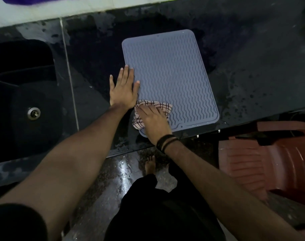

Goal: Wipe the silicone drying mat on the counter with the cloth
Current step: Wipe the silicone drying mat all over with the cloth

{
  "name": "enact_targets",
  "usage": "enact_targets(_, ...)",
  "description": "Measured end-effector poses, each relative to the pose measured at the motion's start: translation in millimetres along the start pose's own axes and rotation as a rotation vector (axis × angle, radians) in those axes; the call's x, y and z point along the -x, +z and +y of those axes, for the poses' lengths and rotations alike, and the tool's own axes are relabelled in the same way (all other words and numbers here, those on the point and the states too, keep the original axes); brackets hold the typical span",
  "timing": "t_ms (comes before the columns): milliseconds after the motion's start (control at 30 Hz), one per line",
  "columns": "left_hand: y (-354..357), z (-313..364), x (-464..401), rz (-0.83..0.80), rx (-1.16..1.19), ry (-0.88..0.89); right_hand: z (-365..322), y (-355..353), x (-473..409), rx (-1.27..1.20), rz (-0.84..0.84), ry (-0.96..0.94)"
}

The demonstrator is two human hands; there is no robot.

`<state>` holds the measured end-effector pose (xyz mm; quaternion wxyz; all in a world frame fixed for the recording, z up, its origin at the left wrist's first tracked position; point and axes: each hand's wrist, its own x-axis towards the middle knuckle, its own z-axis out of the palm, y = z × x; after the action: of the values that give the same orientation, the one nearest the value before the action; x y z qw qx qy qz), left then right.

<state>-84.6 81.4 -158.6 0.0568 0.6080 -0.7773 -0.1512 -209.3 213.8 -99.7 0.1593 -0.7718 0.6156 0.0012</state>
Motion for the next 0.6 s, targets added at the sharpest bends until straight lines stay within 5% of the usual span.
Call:
enact_targets(300, -1, 2, 2, 0.028, 0.005, 0.009, 34, -23, 53, -0.011, -0.126, -0.027)
enact_targets(500, 0, 1, 1, 0.011, -0.002, 0.006, 82, -70, -6, -0.018, 0.227, 0.205)
enact_targets(600, 0, 2, 1, 0.005, -0.017, -0.001, 82, -57, -40, 0.013, 0.062, 0.171)
